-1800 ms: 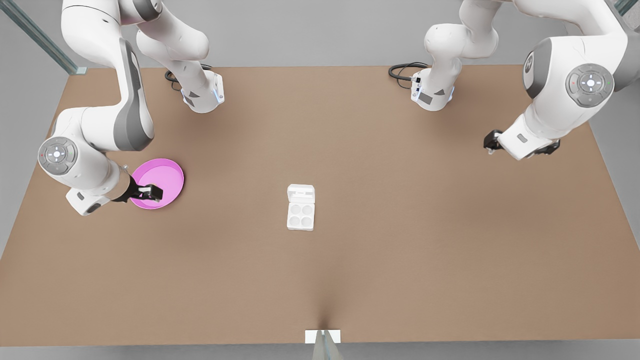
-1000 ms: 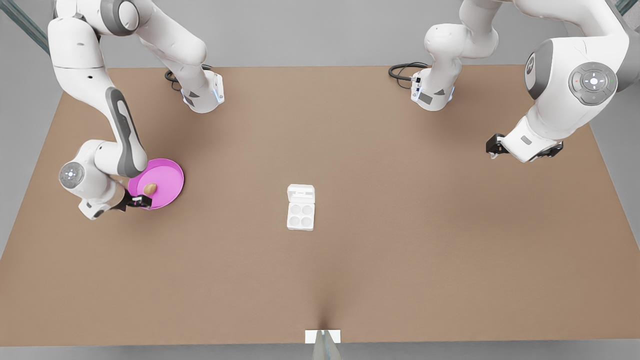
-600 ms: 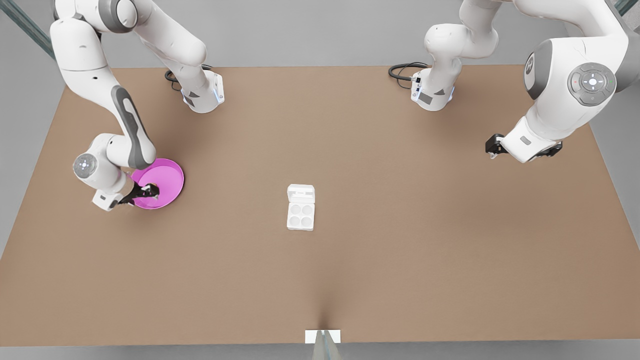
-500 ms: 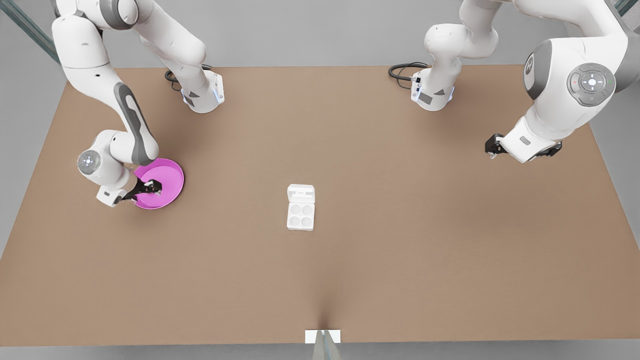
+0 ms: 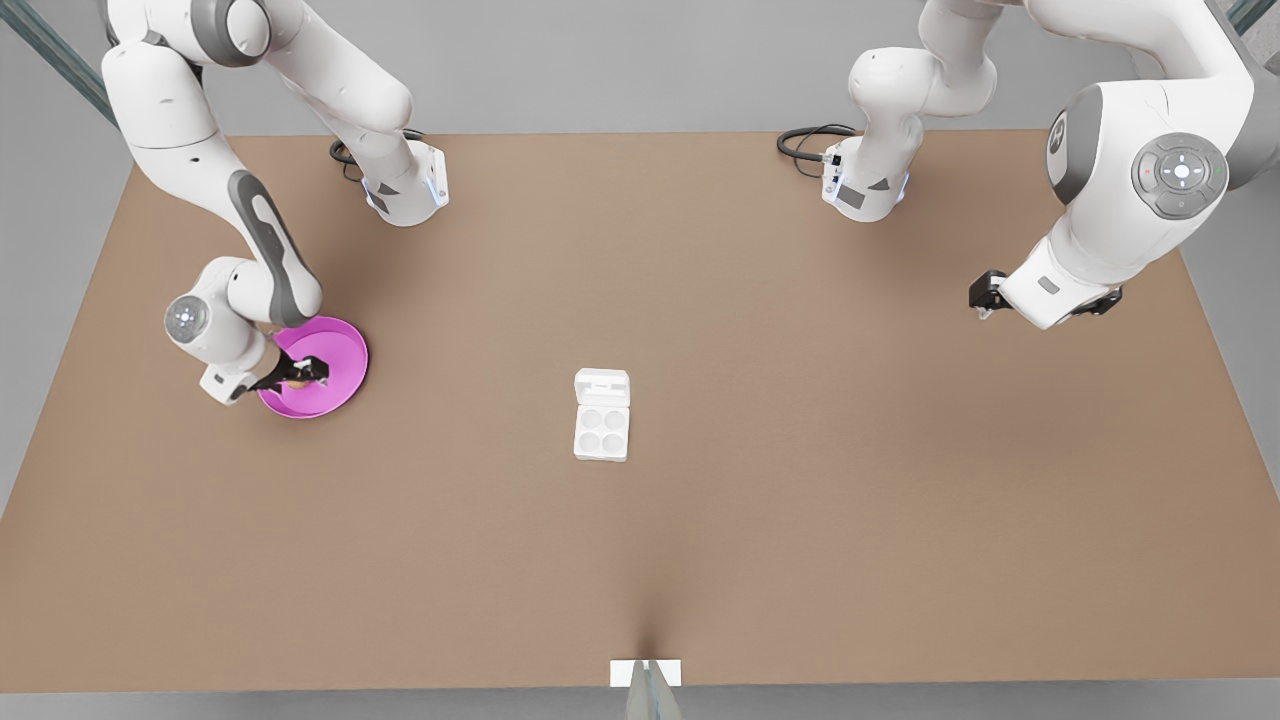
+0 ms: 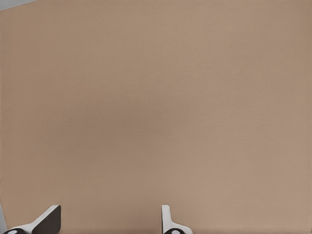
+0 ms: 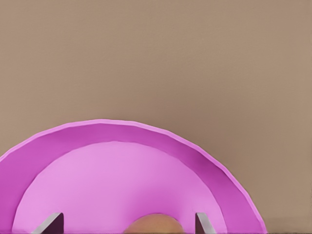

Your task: Pack egg into the box and close the box lid

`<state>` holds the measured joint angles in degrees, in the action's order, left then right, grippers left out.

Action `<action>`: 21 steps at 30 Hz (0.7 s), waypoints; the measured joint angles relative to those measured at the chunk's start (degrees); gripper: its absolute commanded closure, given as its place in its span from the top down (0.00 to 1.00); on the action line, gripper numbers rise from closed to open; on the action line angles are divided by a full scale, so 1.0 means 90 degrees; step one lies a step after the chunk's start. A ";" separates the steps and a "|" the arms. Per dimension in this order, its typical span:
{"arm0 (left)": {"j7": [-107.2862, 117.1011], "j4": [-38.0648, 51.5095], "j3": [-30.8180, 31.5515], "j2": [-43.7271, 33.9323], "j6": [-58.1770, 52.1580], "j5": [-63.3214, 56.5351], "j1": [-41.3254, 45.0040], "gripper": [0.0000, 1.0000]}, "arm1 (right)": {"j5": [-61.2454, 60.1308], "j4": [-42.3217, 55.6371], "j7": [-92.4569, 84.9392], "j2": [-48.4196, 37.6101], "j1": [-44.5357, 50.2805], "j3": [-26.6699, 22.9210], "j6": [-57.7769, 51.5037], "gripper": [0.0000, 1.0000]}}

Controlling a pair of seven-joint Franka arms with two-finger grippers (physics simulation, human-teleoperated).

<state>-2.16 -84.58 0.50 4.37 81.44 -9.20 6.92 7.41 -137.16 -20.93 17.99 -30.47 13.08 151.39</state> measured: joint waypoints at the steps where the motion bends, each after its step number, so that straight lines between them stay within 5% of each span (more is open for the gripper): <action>1: 0.0001 -0.0003 0.0000 0.0004 0.0000 0.0000 0.0000 1.00 | 0.0001 -0.0008 0.0021 -0.0001 -0.0013 0.0000 0.0012 1.00; 21: 0.0009 -0.0011 0.0000 0.0009 -0.0004 0.0000 0.0006 1.00 | 0.0020 -0.0194 0.0260 0.0308 -0.0164 0.0001 0.0210 1.00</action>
<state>-2.07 -84.67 0.50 4.45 81.40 -9.20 6.97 7.59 -138.91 -18.59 20.76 -31.94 13.08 153.28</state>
